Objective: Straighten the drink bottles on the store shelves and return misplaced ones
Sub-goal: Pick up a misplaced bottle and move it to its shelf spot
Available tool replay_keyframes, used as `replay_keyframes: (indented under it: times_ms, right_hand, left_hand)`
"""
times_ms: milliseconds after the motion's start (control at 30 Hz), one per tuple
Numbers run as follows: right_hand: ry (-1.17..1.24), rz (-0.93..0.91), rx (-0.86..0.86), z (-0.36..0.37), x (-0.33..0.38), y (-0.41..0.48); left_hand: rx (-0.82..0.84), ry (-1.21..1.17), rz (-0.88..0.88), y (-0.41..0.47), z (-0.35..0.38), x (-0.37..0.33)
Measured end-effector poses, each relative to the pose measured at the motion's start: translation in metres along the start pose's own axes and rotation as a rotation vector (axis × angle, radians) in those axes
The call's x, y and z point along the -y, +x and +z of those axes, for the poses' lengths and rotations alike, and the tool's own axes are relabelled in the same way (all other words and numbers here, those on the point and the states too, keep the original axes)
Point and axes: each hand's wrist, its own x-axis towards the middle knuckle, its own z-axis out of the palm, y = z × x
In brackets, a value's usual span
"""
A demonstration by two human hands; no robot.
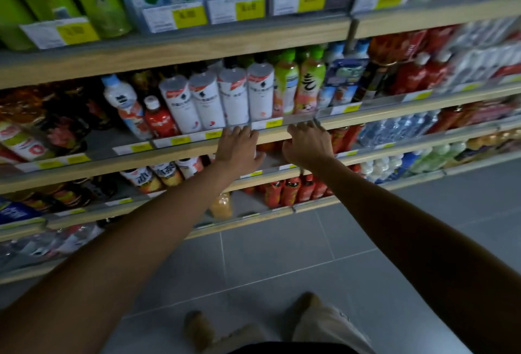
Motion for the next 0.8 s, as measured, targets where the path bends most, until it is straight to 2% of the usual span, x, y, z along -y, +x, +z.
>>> replay_keyframes:
  times_ms: [167,333,533,800]
  right_hand:
    - [-0.003,0.040,-0.020,0.001,-0.099,0.000]
    - [0.025,0.104,-0.035,0.001,-0.169,-0.007]
    - [0.021,0.171,-0.056,0.001,-0.234,0.005]
    - [0.030,0.268,-0.055,0.016,-0.285,0.055]
  left_hand:
    - [0.007,-0.015,0.009,0.053,-0.002,-0.084]
    - [-0.031,-0.072,0.045,0.089,-0.006,-0.143]
    - [-0.022,-0.096,0.073,0.140,-0.005,-0.188]
    - [0.027,-0.091,0.148,0.209,0.020,-0.221]
